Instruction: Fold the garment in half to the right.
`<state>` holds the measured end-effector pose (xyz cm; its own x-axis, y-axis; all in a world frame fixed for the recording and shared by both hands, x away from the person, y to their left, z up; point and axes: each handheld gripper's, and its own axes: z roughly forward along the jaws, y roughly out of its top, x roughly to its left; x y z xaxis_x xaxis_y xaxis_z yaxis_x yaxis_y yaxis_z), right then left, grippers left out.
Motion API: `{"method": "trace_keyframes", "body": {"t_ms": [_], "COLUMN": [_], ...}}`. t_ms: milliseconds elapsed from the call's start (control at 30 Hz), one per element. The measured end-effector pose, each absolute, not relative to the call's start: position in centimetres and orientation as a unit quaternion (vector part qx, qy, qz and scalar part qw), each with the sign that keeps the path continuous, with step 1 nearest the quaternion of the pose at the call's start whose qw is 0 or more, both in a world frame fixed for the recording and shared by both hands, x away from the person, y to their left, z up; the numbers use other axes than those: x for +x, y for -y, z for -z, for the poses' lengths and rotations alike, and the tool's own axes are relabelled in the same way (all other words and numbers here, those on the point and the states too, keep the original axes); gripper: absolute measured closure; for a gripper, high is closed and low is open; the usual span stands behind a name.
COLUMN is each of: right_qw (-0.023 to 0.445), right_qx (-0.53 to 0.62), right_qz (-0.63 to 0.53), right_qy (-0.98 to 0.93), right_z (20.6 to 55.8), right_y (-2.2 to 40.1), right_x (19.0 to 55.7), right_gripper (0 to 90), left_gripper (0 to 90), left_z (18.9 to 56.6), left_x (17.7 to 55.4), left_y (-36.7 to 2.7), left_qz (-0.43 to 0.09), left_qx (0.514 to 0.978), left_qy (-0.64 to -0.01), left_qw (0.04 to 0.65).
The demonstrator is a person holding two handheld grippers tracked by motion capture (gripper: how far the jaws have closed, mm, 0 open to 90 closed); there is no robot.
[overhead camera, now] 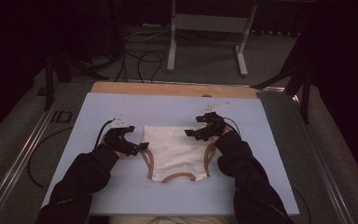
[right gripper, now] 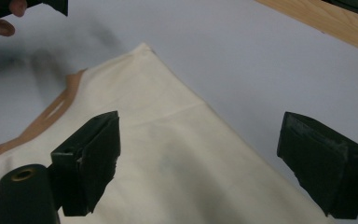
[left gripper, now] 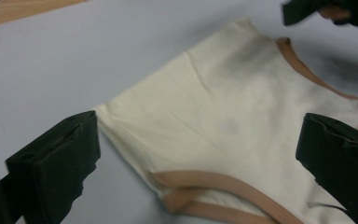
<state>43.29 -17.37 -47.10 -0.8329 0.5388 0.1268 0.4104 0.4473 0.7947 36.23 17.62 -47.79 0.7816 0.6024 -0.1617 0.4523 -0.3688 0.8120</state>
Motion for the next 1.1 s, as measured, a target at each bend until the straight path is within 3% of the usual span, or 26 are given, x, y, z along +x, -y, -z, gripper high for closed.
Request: {"method": "trace_keyframes", "body": {"t_ms": [767, 1100], "right_qw": [0.057, 0.037], "right_qx": [0.241, 0.231], "right_qz": [-0.441, -0.430], "right_qy": [-0.863, -0.872], "right_z": [46.1, 46.5], "right_y": [12.2, 9.3], "right_x": [43.5, 43.8], "right_gripper": [14.5, 14.3], "left_gripper": [2.4, 12.3], "left_z": [47.2, 48.6], "left_x": [29.3, 28.0], "left_y": [-16.0, -15.2], "left_qz": [-0.066, -0.056], "left_qx": [0.846, 0.868], "left_qy": [-0.212, -0.170], "left_qw": [0.484, 0.463]}}
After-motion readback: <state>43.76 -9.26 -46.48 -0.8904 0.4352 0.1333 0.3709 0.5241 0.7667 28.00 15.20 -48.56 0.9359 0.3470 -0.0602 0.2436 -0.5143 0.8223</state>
